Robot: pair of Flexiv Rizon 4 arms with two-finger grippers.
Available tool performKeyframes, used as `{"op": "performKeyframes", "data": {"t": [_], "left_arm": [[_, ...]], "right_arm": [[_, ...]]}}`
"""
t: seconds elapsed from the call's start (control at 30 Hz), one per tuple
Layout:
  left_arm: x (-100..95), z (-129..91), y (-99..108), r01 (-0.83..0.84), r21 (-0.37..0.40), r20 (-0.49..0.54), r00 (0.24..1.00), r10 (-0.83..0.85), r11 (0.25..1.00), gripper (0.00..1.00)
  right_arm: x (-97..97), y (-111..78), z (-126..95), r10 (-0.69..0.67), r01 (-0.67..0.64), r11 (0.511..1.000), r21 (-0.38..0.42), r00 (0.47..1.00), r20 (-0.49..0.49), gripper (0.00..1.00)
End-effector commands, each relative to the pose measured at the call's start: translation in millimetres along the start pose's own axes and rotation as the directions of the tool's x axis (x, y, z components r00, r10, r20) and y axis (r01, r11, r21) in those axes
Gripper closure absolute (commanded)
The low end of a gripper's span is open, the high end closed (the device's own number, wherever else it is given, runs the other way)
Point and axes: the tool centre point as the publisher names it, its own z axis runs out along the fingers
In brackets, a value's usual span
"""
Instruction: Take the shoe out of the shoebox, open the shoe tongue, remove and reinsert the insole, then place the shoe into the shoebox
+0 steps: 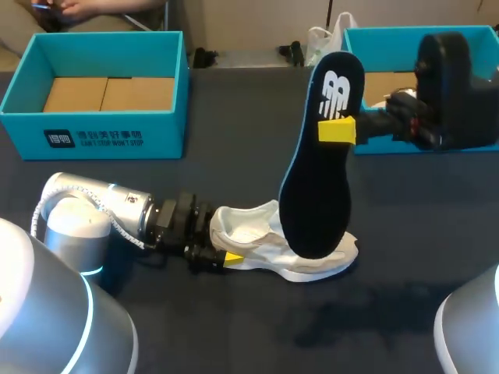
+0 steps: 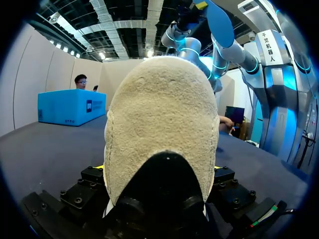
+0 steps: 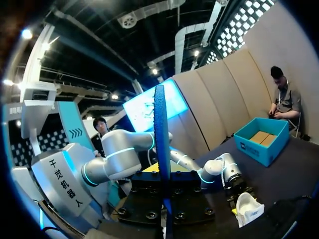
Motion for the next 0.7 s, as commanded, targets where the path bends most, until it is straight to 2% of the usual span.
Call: {"op": "performKeyframes", "data": {"t": [0.03,0.43,0.5,0.53,0.57,0.7], "left_arm": [[0.1,0.5,-0.3,0.000,-0.002,0.000,1.000,0.000,1.000,1.00],[0.0,-2.7,-2.5,-0.009,0.005,-0.011,1.000,0.009,1.000,1.00],[-0.3,-4.8,-1.4,-0.014,0.001,-0.010,1.000,0.014,1.000,0.57],[-0.5,-6.5,-1.4,-0.010,0.001,-0.017,1.000,0.010,1.000,0.09],[-0.1,-8.2,-1.5,-0.016,-0.003,-0.020,1.000,0.016,1.000,0.00],[0.2,-15.3,-3.7,-0.024,-0.018,-0.026,0.999,0.023,1.000,0.00]], "right_arm": [[0.6,-1.2,0.9,0.000,0.000,1.000,-0.002,1.000,0.002,1.00],[0.6,-1.2,0.9,0.000,0.000,1.000,-0.002,1.000,0.002,1.00],[0.6,-1.2,0.9,0.000,0.000,1.000,-0.002,1.000,0.002,1.00],[0.6,-1.2,0.9,0.000,0.000,1.000,-0.002,1.000,0.002,1.00],[0.6,-1.2,0.9,0.000,0.000,1.000,-0.002,1.000,0.002,1.00],[0.6,-1.2,0.9,0.000,0.000,1.000,-0.002,1.000,0.002,1.00]]}}
